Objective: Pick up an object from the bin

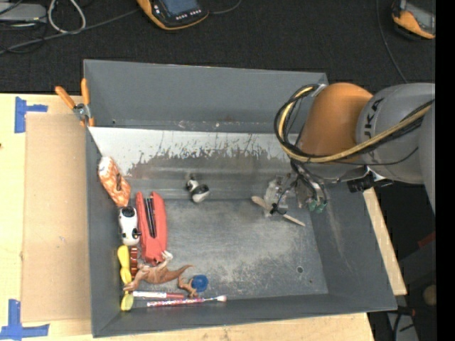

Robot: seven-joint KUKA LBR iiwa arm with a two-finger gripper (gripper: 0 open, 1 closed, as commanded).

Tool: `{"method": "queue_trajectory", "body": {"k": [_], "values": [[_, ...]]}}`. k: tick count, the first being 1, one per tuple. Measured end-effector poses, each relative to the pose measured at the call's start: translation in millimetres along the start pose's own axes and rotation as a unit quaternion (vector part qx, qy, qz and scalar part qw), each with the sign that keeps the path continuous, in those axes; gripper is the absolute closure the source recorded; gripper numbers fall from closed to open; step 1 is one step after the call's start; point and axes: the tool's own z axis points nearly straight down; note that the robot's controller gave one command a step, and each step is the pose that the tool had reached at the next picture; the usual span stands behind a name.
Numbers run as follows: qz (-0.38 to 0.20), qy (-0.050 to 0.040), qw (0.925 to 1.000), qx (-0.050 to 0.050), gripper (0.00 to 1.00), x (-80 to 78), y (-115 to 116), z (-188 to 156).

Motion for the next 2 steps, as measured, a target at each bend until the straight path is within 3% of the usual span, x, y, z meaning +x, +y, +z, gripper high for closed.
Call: {"method": "queue_trajectory", "body": {"k": [2], "values": [[0.0,-0.0049,1.0,0.0,1.0,-2.2,0,-81]]}}
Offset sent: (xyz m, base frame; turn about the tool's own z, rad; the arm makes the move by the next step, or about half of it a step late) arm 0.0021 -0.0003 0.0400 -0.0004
